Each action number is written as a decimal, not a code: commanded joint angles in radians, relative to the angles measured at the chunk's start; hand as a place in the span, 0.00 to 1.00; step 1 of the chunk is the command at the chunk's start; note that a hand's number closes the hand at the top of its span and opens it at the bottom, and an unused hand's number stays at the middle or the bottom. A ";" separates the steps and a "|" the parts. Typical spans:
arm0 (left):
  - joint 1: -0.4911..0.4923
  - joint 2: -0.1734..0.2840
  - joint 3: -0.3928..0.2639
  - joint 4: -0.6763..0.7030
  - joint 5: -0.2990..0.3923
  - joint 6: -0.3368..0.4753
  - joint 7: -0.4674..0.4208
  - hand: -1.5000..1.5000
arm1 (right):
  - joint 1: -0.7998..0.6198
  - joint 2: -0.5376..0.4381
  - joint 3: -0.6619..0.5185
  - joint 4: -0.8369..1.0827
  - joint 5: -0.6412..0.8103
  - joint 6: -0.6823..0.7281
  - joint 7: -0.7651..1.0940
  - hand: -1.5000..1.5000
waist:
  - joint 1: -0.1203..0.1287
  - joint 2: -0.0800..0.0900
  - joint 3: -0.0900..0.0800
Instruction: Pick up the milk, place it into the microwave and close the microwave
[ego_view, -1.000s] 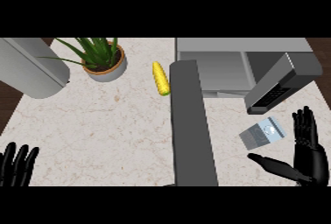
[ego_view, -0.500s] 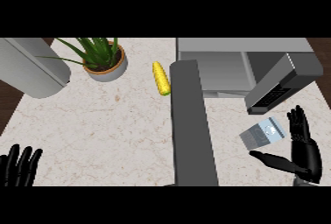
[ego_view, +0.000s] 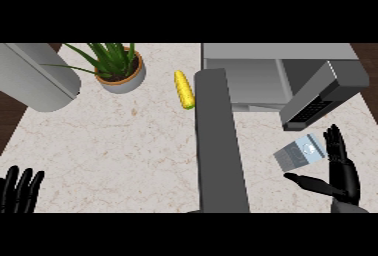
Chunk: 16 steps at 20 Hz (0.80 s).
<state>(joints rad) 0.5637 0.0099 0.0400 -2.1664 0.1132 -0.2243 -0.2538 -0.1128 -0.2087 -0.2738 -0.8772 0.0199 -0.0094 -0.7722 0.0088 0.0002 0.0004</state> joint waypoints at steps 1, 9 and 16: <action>0.007 -0.004 0.018 0.018 0.001 -0.020 -0.021 0.00 | -0.079 -0.048 -0.019 0.142 -0.013 0.057 -0.027 0.00 | 0.001 0.000 0.000; 0.004 -0.009 -0.008 0.012 -0.002 -0.002 0.010 0.00 | -0.154 -0.056 -0.030 0.414 -0.012 0.144 -0.189 0.00 | 0.005 0.002 0.001; -0.018 0.003 0.026 0.004 0.013 -0.017 0.009 0.00 | -0.244 -0.053 -0.060 0.528 -0.022 0.094 -0.271 0.00 | 0.005 0.002 0.001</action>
<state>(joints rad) 0.5401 0.0156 0.0611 -2.1372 0.1319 -0.2360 -0.2562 -0.3151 -0.2610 -0.3148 -0.4124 0.0112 0.0882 -0.9817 0.0127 0.0022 0.0012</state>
